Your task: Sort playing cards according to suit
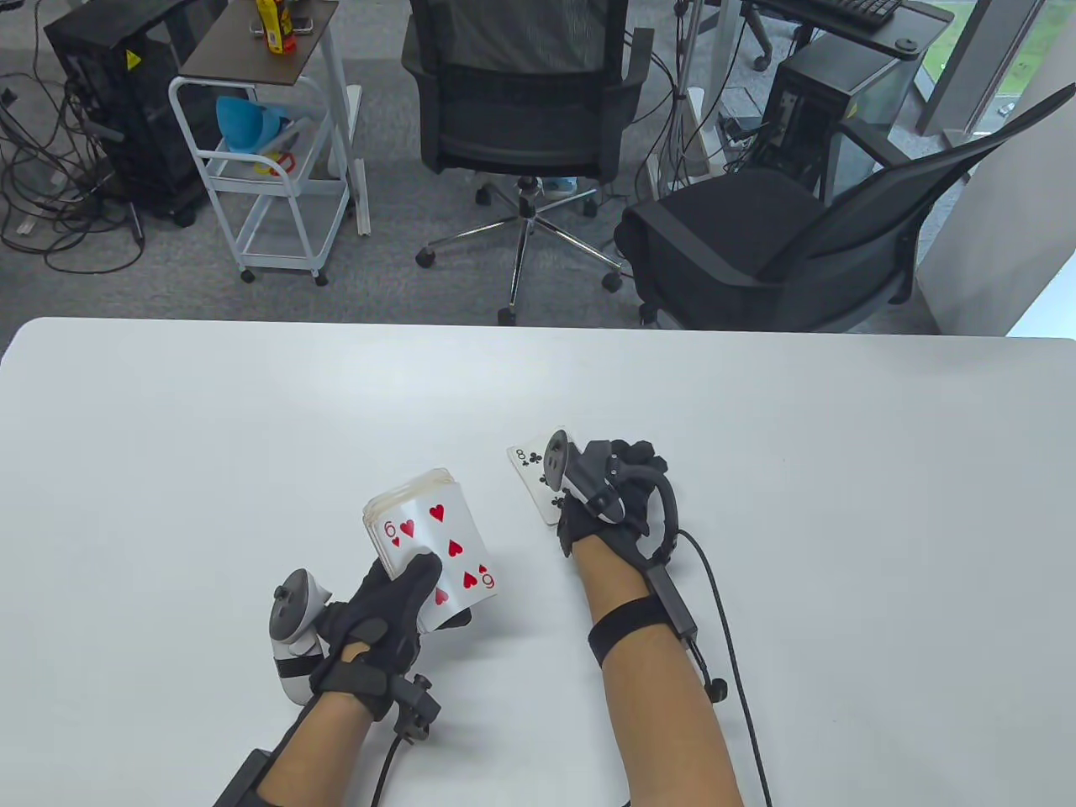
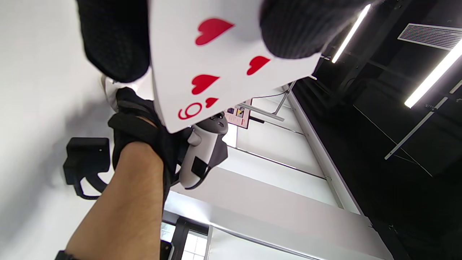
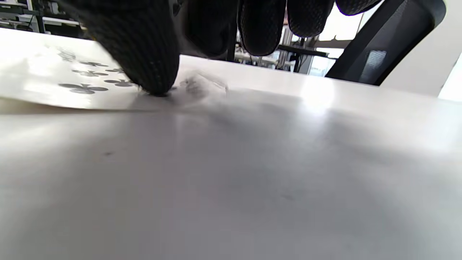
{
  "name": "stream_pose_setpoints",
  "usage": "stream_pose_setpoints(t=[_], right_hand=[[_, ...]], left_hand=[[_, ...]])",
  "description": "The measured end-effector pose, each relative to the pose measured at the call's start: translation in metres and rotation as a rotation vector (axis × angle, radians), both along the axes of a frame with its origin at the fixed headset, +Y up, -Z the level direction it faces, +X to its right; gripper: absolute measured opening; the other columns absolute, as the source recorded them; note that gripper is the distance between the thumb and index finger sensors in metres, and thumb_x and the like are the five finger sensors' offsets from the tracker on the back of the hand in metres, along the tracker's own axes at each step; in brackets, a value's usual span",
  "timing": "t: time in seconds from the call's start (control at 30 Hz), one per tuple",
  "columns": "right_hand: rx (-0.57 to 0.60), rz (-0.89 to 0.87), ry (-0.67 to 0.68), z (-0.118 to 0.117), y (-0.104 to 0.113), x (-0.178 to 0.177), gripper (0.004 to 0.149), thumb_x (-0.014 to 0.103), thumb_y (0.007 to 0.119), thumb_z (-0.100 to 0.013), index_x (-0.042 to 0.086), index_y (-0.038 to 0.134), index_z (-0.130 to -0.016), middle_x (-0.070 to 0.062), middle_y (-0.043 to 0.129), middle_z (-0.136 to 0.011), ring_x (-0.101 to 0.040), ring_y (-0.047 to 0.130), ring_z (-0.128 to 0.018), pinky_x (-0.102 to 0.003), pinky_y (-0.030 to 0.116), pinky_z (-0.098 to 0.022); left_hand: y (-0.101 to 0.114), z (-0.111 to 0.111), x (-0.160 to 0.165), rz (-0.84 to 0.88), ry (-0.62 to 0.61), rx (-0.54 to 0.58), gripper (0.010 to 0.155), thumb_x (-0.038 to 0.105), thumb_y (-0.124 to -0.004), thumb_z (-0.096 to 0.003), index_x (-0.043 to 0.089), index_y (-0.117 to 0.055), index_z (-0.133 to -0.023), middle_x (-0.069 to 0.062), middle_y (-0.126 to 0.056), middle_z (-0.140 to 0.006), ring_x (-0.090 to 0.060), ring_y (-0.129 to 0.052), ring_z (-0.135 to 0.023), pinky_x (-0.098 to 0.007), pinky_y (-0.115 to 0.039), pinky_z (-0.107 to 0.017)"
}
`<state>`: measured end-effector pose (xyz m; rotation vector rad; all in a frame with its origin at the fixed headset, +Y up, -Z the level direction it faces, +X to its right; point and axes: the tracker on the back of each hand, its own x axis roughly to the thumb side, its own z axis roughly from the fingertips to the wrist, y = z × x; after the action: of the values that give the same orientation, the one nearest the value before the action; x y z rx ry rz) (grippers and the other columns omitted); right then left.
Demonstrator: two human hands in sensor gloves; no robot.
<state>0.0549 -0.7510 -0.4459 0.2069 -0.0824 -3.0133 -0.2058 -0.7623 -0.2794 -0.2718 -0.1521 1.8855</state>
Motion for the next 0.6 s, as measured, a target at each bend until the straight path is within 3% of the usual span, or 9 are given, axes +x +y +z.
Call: stream_pose_setpoints(t=[0.17, 0.23, 0.33, 0.47, 0.6], right_hand=[[0.087, -0.134, 0.044, 0.02, 0.024, 0.012, 0.043, 0.043, 0.086, -0.054, 0.01, 0.078, -0.081, -0.023, 0.062, -0.101, -0.053, 0.046, -0.099, -0.07, 0.042, -0.067], [0.109, -0.201, 0.077, 0.039, 0.038, 0.017, 0.044, 0.044, 0.084, -0.055, 0.01, 0.078, -0.082, -0.023, 0.061, -0.102, -0.054, 0.045, -0.099, -0.07, 0.041, -0.067], [0.034, -0.387, 0.171, 0.072, 0.053, 0.022, 0.041, 0.042, 0.074, -0.059, 0.009, 0.079, -0.083, -0.024, 0.061, -0.102, -0.055, 0.044, -0.099, -0.072, 0.04, -0.067], [0.116, -0.812, 0.367, 0.121, 0.056, 0.025, 0.046, 0.043, 0.073, -0.059, 0.007, 0.08, -0.087, -0.026, 0.062, -0.103, -0.056, 0.044, -0.1, -0.074, 0.038, -0.067], [0.238, -0.881, 0.481, 0.151, 0.051, 0.024, 0.049, 0.046, 0.072, -0.059, 0.009, 0.077, -0.091, -0.025, 0.062, -0.104, -0.055, 0.047, -0.099, -0.073, 0.039, -0.067]], left_hand=[[-0.001, 0.001, 0.001, -0.003, 0.002, -0.002, 0.065, 0.05, -0.08, -0.0582, 0.025, -0.048, -0.109, -0.003, -0.068, -0.108, -0.034, -0.083, -0.094, -0.044, -0.089, -0.055], [-0.002, 0.001, 0.002, -0.009, 0.0, -0.005, 0.065, 0.05, -0.08, -0.0583, 0.025, -0.048, -0.109, -0.003, -0.069, -0.108, -0.034, -0.083, -0.093, -0.044, -0.089, -0.055], [-0.005, 0.002, 0.004, -0.017, -0.005, -0.011, 0.065, 0.052, -0.079, -0.058, 0.025, -0.049, -0.109, -0.004, -0.07, -0.107, -0.034, -0.084, -0.092, -0.044, -0.09, -0.054], [-0.007, 0.003, 0.008, -0.029, -0.032, -0.016, 0.065, 0.052, -0.079, -0.0581, 0.026, -0.05, -0.109, -0.004, -0.071, -0.107, -0.035, -0.085, -0.092, -0.044, -0.091, -0.053], [-0.008, 0.006, 0.014, -0.054, -0.055, -0.012, 0.064, 0.051, -0.08, -0.0578, 0.026, -0.051, -0.109, -0.004, -0.071, -0.107, -0.035, -0.085, -0.092, -0.045, -0.091, -0.053]])
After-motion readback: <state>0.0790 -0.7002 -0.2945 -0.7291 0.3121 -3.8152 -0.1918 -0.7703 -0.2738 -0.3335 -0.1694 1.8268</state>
